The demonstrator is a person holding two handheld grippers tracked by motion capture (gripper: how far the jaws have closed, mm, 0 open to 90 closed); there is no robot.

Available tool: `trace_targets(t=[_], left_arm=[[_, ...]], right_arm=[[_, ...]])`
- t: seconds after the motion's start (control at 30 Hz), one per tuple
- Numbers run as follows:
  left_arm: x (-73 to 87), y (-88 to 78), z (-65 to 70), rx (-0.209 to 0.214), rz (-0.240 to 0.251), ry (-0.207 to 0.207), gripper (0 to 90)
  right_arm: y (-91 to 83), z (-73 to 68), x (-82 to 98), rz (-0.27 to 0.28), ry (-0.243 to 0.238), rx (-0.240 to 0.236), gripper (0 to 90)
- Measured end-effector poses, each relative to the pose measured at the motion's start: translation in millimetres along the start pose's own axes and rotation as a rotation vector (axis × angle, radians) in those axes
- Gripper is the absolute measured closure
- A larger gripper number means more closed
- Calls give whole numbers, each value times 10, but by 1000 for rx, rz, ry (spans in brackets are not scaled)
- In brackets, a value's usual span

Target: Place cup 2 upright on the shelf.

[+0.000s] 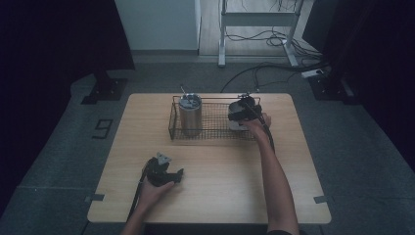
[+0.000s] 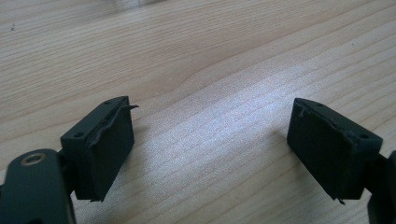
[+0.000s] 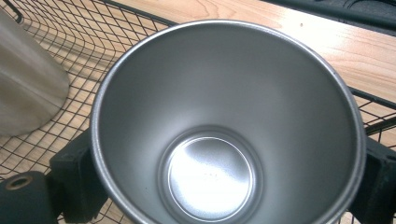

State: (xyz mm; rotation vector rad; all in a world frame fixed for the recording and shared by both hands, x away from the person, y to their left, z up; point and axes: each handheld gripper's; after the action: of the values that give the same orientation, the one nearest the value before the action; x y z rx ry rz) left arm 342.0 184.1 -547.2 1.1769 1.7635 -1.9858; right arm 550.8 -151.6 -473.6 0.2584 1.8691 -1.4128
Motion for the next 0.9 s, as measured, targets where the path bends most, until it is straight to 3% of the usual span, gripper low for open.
trace_targets(t=[0.37, 0.53, 0.63, 0.9], left_arm=[[0, 0, 1, -1, 0, 1, 148], [0, 1, 2, -2, -1, 3, 147], [0, 0, 2, -2, -1, 4, 147], [-1, 0, 1, -2, -2, 5, 147]], right_arm=[[35, -26, 43, -40, -15, 50, 64], [6, -22, 52, -45, -7, 48, 55], [-49, -21, 32, -14, 12, 19, 13], [-283, -61, -35, 124, 28, 18, 3]])
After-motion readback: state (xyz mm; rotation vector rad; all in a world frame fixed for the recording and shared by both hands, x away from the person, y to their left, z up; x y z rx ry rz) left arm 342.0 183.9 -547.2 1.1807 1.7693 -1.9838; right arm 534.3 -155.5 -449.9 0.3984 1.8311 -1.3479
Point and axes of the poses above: each handheld gripper's, and its own axes: y roughly forward along the jaws, x roughly out of its underside, z roughly to its right, and after that the axes turned 5 degrees about -x, right-handed
